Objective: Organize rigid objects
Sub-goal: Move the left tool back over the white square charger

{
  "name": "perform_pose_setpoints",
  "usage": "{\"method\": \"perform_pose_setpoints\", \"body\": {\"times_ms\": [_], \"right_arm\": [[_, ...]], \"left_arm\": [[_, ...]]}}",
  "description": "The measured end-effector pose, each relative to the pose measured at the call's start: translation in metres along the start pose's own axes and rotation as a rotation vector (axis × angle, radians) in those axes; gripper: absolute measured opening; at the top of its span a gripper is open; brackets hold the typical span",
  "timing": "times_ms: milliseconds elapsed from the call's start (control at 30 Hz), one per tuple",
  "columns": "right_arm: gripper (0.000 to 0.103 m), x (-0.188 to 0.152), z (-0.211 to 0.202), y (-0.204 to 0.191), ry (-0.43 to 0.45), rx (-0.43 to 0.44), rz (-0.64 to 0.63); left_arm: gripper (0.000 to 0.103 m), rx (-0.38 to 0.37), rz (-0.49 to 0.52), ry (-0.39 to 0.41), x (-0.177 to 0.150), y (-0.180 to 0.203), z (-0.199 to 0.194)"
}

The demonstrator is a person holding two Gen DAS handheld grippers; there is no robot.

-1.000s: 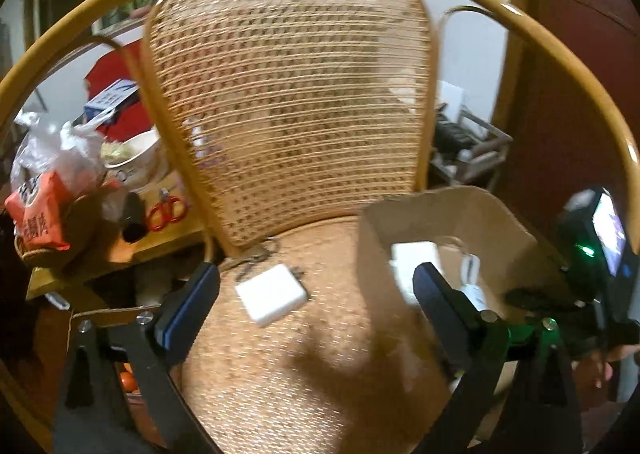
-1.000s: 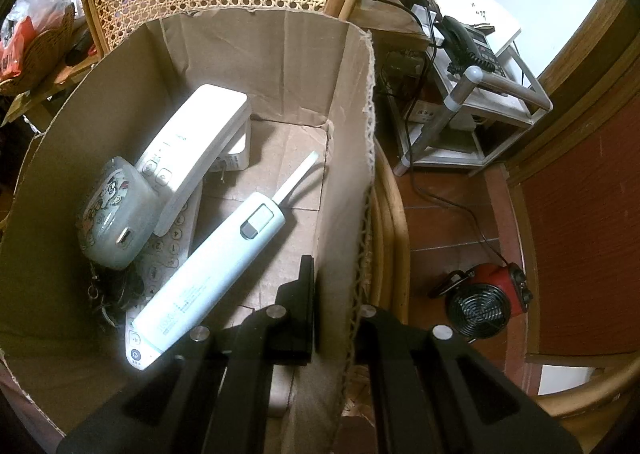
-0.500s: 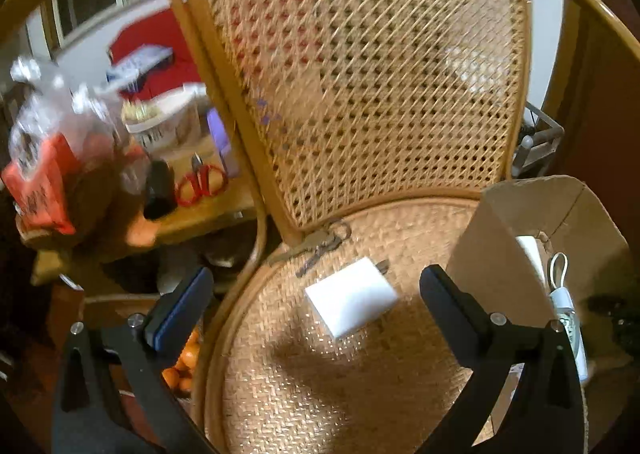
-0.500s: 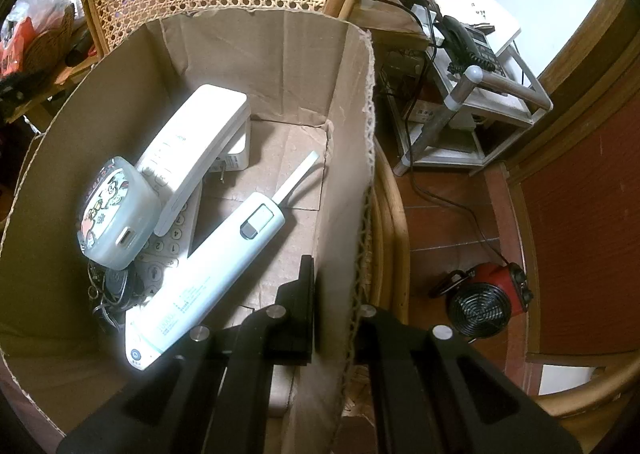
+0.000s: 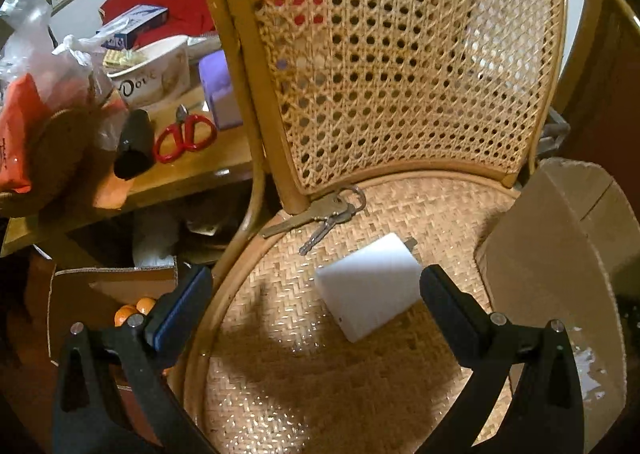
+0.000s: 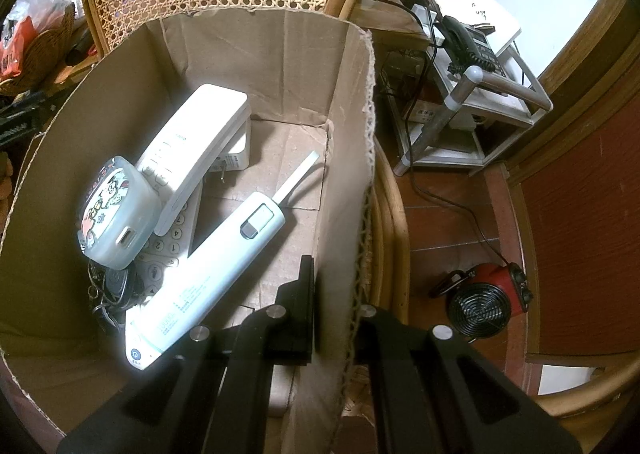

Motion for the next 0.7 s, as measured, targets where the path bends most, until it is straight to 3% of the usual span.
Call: {"method": "perform_pose_setpoints", "body": {"times_ms": [267, 700], "right_arm": [[0.007, 0.000, 0.000, 0.000, 0.000, 0.001, -0.001], [0.007, 0.000, 0.000, 0.000, 0.001, 0.001, -0.003]], "left_arm": [[0.102, 0.006, -0.026, -0.028, 0.002, 0.007, 0.018], [0.102, -0.058, -0.048, -0.084, 0.007, 0.026, 0.042]]}}
Point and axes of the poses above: each gripper's, at about its wrist camera, not at the fingertips, and z roughly the way its jaws point, y to its right, x to its top, the point moved 2 cm from there along z, roughly the way its jaws point
